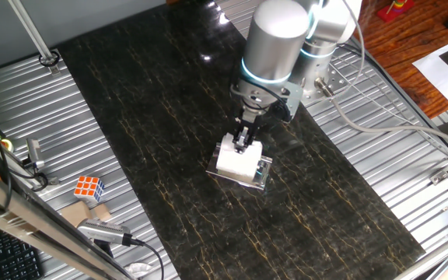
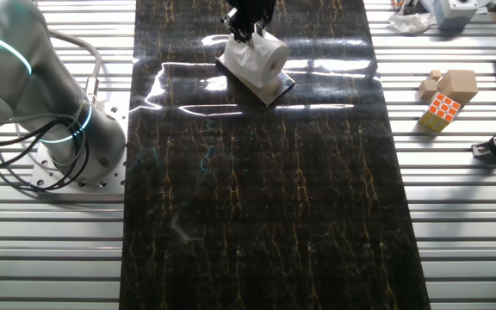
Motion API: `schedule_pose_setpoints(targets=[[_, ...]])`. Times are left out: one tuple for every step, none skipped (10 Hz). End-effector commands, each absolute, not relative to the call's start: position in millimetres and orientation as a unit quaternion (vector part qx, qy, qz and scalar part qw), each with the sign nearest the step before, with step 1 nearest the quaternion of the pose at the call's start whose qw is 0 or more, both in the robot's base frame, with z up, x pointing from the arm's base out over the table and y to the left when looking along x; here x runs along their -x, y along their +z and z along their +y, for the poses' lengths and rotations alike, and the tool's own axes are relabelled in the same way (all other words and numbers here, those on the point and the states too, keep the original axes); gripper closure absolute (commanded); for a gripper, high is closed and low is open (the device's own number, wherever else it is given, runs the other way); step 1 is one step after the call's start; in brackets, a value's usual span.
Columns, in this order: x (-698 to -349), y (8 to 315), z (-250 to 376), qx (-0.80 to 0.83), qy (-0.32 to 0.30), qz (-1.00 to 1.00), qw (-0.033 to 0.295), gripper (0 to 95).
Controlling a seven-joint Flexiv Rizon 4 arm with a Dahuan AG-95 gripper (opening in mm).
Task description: Take the roll of paper down from the shelf
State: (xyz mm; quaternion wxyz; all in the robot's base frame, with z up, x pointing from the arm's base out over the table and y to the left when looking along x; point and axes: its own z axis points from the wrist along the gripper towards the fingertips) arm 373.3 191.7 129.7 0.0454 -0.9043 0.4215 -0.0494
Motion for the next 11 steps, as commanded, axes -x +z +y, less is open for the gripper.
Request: schedule_pose_setpoints(targets=[[-379,126,188,0.906,-0.055,0.418,0.046,95.0],[-380,125,185,0.906,-0.057,0.417,0.046,95.0],[-382,124,181,0.905,-0.058,0.418,0.048,95.0],[-383,124,178,0.905,-0.058,0.418,0.049,95.0],[-386,125,174,0.905,-0.058,0.42,0.049,95.0],[-388,127,171,0.904,-0.058,0.42,0.049,95.0],[-389,129,169,0.904,-0.06,0.421,0.048,95.0],[-391,130,168,0.905,-0.061,0.419,0.048,95.0],[-392,130,166,0.905,-0.062,0.418,0.048,95.0],[-394,130,164,0.905,-0.062,0.417,0.048,95.0],[-396,130,160,0.905,-0.062,0.418,0.049,95.0]])
